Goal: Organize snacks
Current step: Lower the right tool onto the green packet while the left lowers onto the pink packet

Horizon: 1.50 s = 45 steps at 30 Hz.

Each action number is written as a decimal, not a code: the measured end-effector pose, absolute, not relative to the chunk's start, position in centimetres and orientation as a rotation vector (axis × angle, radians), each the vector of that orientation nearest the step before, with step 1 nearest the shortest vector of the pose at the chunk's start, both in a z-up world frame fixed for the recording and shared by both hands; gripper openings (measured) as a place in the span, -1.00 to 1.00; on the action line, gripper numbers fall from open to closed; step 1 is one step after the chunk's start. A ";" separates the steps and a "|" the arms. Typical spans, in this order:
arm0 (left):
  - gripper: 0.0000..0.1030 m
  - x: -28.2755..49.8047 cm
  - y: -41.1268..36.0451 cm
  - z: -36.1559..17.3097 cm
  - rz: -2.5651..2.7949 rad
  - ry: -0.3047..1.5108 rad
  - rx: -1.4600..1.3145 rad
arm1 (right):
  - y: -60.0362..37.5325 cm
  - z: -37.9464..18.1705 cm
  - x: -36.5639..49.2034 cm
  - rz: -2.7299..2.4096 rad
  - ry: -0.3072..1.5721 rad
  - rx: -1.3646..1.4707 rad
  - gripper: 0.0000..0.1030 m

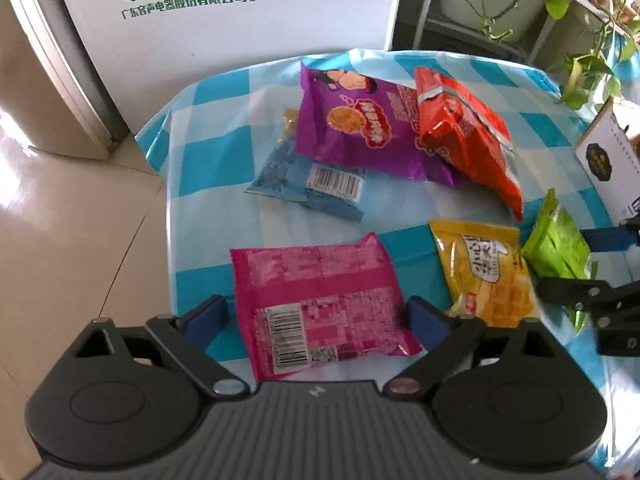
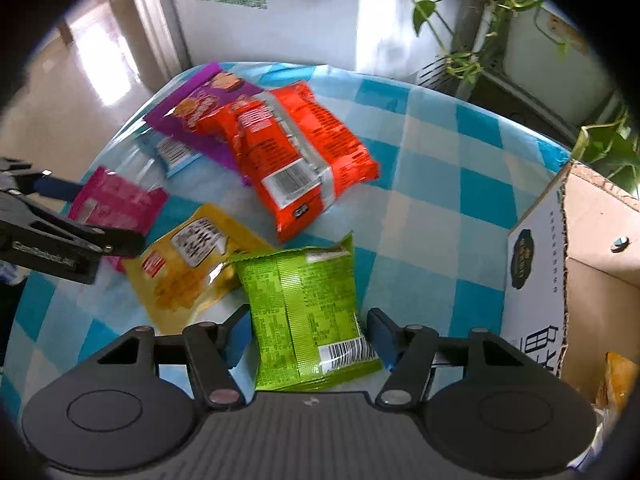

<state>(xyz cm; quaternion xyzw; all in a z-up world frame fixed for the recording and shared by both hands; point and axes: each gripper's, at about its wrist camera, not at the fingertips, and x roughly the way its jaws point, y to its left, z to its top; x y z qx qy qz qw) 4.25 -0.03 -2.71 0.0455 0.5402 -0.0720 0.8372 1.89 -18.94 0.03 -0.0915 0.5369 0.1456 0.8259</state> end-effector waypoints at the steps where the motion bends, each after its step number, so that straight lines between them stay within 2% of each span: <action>1: 0.97 4.3 0.0 -2.8 -0.150 1.141 0.094 | -19.0 0.0 1.9 0.309 1.138 -0.190 0.33; 3: 1.00 4.4 0.0 -2.9 -0.153 1.134 0.100 | -19.2 0.0 2.0 0.304 1.130 -0.174 0.35; 12: 1.00 4.7 0.2 -3.1 -0.152 1.117 0.079 | -18.9 -0.7 2.1 0.285 1.113 -0.212 0.68; 20: 1.00 4.4 0.2 -3.1 -0.148 1.106 0.078 | -18.9 -1.0 2.4 0.267 1.109 -0.204 0.72; 23: 1.00 4.3 0.1 -3.1 -0.151 1.104 0.087 | -18.8 -0.9 2.4 0.274 1.108 -0.200 0.63; 26: 0.99 4.3 0.0 -3.0 -0.158 1.106 0.095 | -18.9 -0.6 2.3 0.272 1.101 -0.194 0.34; 28: 0.89 4.2 -0.1 -2.8 -0.174 1.099 0.101 | -18.9 -0.3 2.3 0.271 1.100 -0.183 0.13; 33: 0.55 3.9 -0.6 -2.2 -0.212 1.076 0.111 | -19.2 0.0 2.6 0.244 1.109 -0.153 0.09; 37: 0.42 3.9 -0.3 -1.9 -0.214 1.070 0.095 | -19.5 0.7 2.7 0.222 1.094 -0.127 0.09; 45: 0.40 3.9 0.2 -0.9 -0.209 1.042 0.049 | -19.3 1.7 2.6 0.224 1.064 -0.103 0.09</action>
